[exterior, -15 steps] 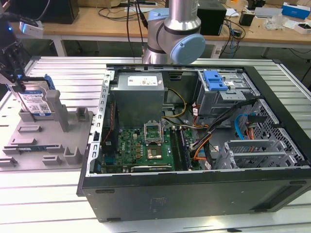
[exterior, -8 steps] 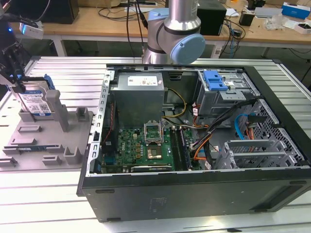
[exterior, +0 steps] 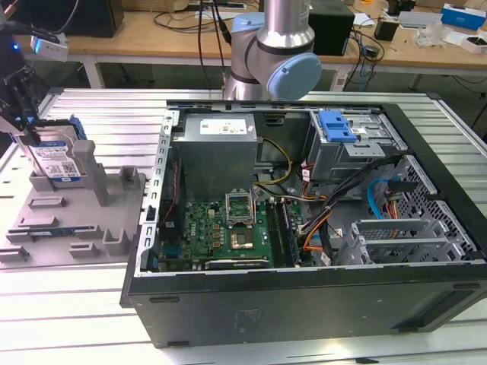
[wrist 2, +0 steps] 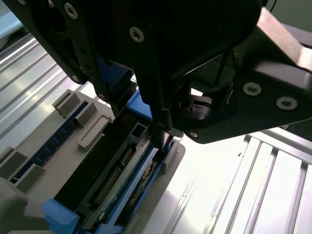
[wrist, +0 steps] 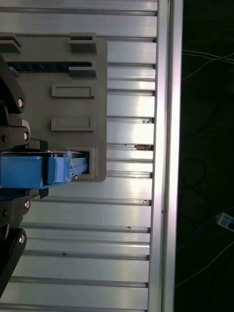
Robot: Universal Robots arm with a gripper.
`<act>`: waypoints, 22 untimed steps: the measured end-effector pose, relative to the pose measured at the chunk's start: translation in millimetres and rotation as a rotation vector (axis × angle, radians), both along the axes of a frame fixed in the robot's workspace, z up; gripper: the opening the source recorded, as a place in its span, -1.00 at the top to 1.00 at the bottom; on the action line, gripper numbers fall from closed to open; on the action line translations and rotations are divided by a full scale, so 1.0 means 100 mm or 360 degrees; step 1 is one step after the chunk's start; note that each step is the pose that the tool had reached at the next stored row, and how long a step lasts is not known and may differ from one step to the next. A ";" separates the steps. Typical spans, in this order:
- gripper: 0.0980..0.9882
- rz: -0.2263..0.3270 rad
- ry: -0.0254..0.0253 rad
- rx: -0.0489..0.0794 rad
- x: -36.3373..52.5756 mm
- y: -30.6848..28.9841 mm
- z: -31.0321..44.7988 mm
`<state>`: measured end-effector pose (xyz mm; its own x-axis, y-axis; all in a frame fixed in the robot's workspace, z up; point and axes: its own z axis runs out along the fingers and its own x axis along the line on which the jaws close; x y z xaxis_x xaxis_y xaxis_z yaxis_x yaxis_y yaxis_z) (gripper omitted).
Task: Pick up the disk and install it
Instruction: 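Pick up the disk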
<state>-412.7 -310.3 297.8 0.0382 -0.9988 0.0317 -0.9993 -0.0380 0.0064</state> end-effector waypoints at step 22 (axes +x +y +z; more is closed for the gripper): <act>0.39 0.0000 -0.00001 0.0064 0.000 0.000 0.295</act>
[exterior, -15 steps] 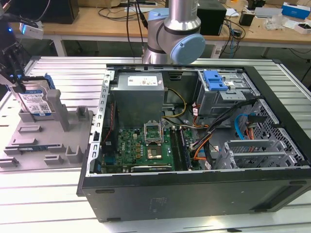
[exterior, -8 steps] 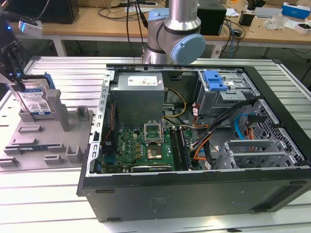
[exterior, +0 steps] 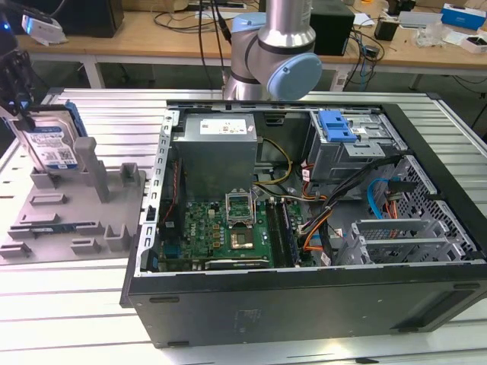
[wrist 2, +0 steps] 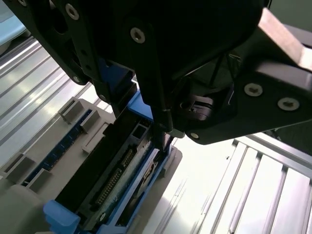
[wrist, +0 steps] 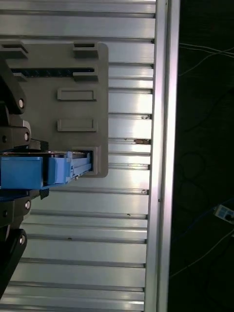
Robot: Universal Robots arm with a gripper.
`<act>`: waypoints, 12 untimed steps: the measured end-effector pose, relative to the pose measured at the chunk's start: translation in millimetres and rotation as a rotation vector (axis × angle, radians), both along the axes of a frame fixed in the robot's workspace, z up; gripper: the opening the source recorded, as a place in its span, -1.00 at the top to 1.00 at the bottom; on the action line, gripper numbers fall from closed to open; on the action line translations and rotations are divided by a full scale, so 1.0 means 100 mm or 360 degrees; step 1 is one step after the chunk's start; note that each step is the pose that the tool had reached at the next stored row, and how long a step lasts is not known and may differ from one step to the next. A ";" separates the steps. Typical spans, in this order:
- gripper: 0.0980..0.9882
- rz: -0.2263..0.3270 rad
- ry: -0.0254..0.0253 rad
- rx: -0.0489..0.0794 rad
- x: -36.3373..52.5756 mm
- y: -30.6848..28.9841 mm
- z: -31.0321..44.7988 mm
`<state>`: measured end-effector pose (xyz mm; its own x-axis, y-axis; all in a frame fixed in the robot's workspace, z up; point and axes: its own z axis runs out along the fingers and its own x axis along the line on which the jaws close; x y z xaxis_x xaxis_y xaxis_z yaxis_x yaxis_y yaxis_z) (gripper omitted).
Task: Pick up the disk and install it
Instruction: 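Pick up the disk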
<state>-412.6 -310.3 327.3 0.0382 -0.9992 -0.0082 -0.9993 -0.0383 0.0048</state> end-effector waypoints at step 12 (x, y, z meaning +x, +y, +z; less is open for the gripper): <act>0.39 0.0000 0.00001 0.0051 0.002 0.000 0.341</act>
<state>-412.5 -310.3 361.4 0.0385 -0.9984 -0.0404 -0.9992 -0.0387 0.0036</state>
